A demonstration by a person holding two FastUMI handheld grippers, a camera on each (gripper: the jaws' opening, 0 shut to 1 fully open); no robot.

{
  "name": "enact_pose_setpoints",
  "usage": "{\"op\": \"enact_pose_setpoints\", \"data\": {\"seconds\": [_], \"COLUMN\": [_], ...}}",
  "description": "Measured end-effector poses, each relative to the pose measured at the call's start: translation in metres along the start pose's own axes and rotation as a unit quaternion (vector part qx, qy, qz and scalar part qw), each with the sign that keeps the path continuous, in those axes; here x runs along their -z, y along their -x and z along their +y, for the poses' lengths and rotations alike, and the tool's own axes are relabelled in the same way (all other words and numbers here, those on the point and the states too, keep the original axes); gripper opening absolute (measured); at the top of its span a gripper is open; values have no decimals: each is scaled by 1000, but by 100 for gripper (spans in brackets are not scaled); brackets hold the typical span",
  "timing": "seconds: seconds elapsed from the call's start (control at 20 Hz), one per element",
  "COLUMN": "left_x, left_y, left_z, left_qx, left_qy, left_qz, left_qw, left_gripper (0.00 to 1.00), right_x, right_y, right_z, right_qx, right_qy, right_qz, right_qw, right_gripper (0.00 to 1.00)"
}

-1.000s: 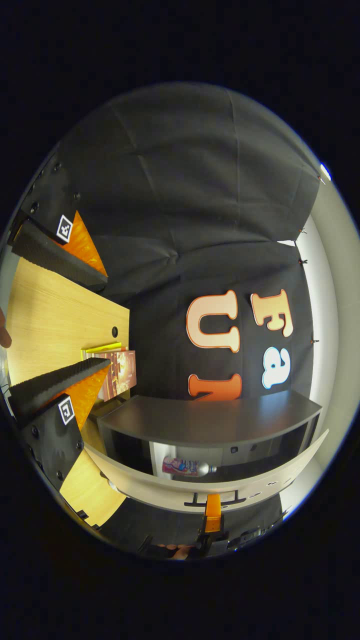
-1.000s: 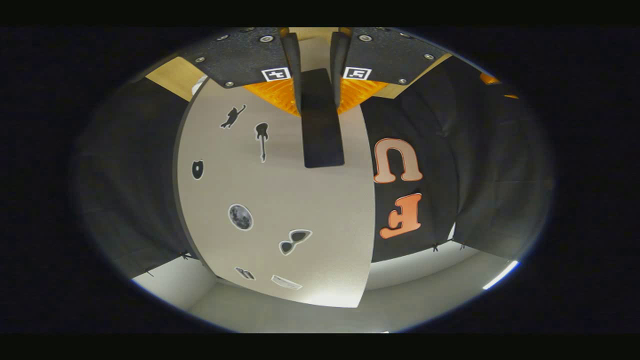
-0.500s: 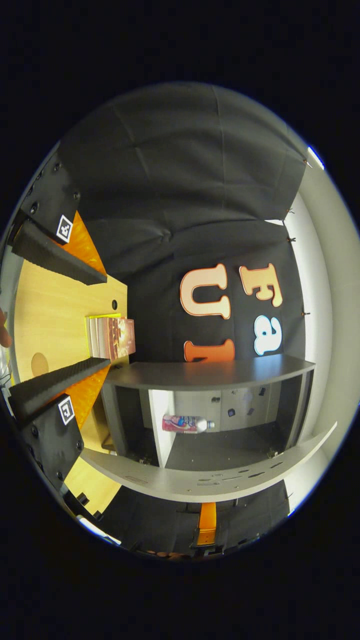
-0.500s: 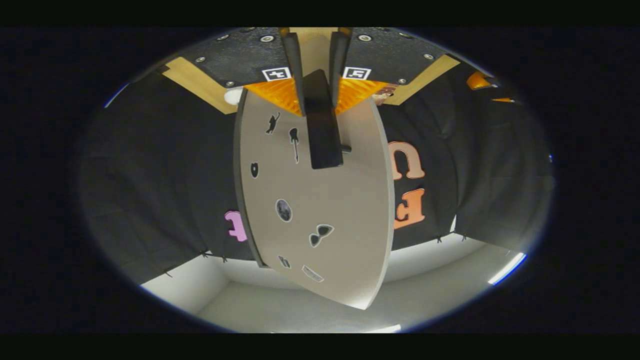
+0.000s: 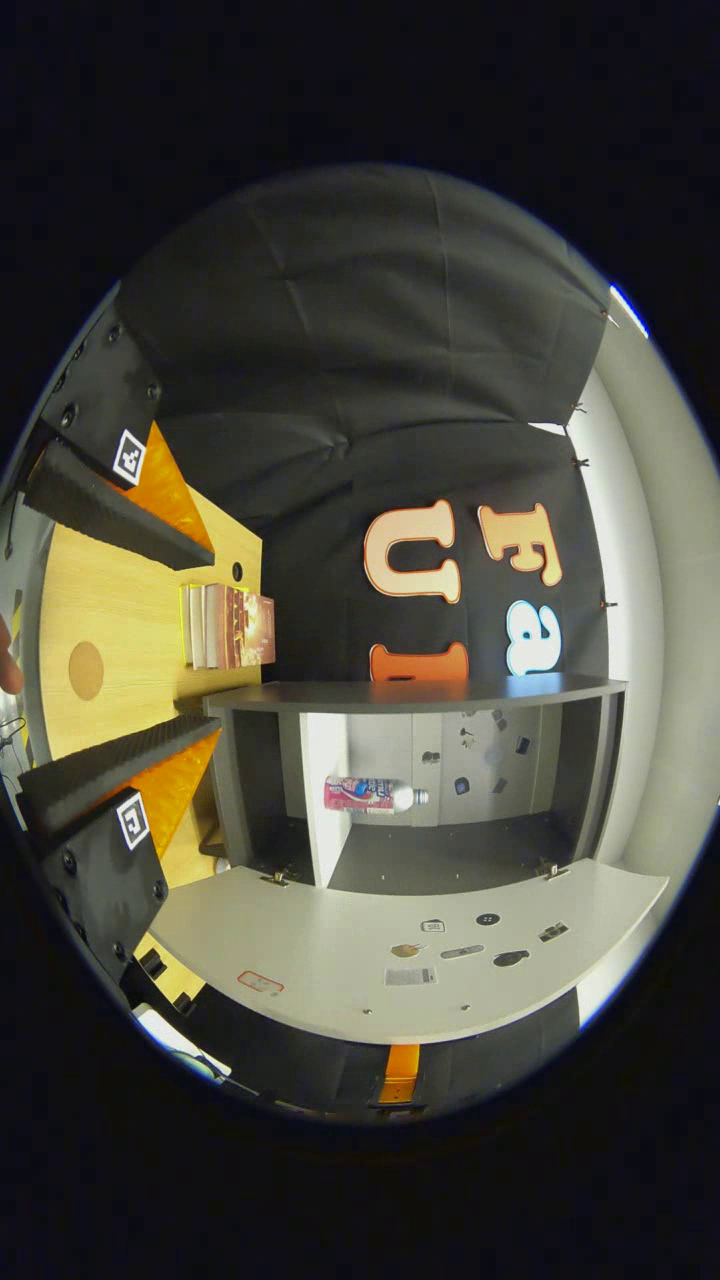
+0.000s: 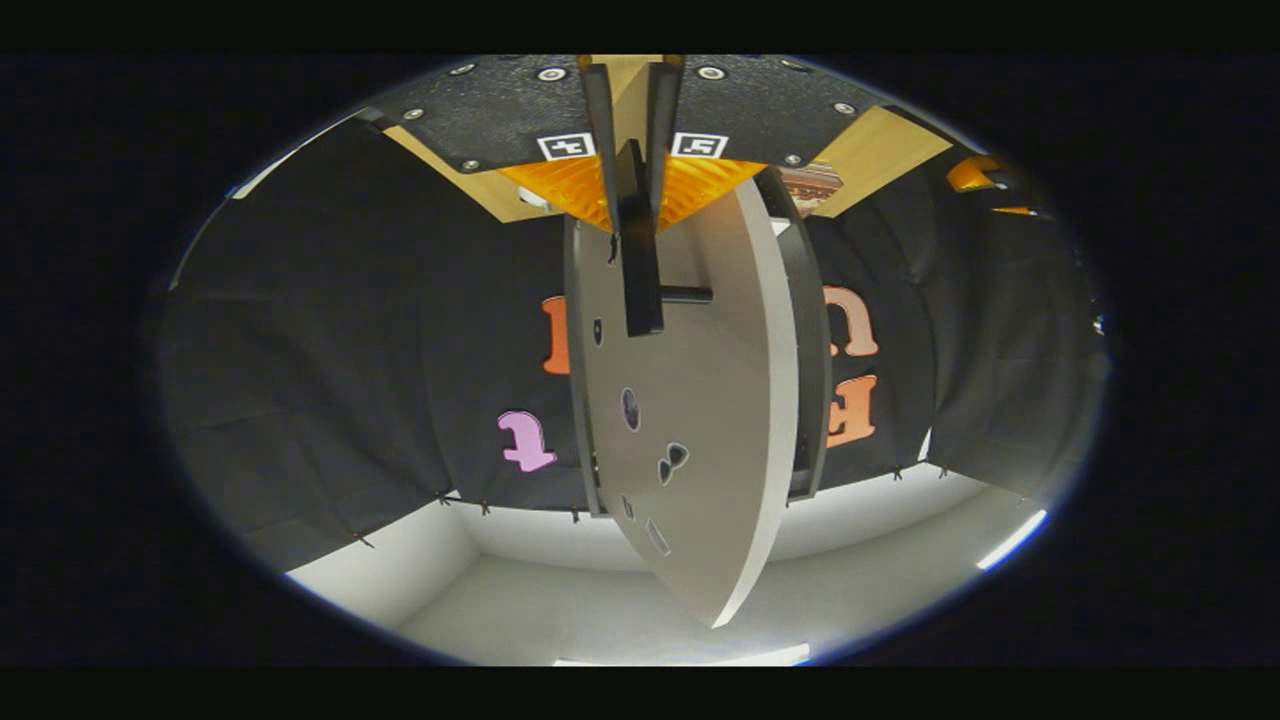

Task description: Open the cabinet door with the right hand, grasp the bottle in the cabinet with the left hand and place it on the coaster, then close the cabinet door with the right hand.

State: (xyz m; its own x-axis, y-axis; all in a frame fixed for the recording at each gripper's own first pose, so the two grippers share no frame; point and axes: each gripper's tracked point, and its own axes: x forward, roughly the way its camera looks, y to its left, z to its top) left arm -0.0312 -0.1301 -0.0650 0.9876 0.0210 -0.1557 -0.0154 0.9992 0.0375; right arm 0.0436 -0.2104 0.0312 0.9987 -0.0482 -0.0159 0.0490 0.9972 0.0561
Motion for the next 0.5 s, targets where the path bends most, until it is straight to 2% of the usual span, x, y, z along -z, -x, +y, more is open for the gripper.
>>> {"op": "enact_pose_setpoints", "data": {"seconds": [0.05, 0.15, 0.2, 0.35, 0.4, 0.45, 0.5], "left_x": [-1, 2, 3, 3, 2, 1, 1], "left_y": [0, -1, -1, -2, -3, -4, -5], "left_z": [-6, -17, -20, -27, -29, -31, -32], "left_qx": [1, 2, 3, 1, 0, -1, -2], "left_qy": [0, 0, 0, -1, -1, -1, -1], "left_qz": [-1, 3, 4, 7, 7, 7, 6], "left_qw": [1000, 1000, 1000, 1000, 1000, 1000, 1000], "left_gripper": [95, 94, 95, 94, 96, 94, 94], "right_x": [0, 2, 1, 0, -1, 0, 1], "right_y": [-1, 0, 1, 6, 4, 3, 3], "right_z": [-7, -24, -34, -68, -76, -82, -89], "right_qx": [2, 9, 13, 20, 20, 20, 20], "right_qy": [-2, -3, -3, -4, -4, -6, -8], "right_qz": [2, 5, 4, 5, 6, 7, 8], "right_qw": [1000, 1000, 1000, 1000, 1000, 1000, 1000], "right_gripper": [17, 7, 17, 17, 2, 17, 0]}}
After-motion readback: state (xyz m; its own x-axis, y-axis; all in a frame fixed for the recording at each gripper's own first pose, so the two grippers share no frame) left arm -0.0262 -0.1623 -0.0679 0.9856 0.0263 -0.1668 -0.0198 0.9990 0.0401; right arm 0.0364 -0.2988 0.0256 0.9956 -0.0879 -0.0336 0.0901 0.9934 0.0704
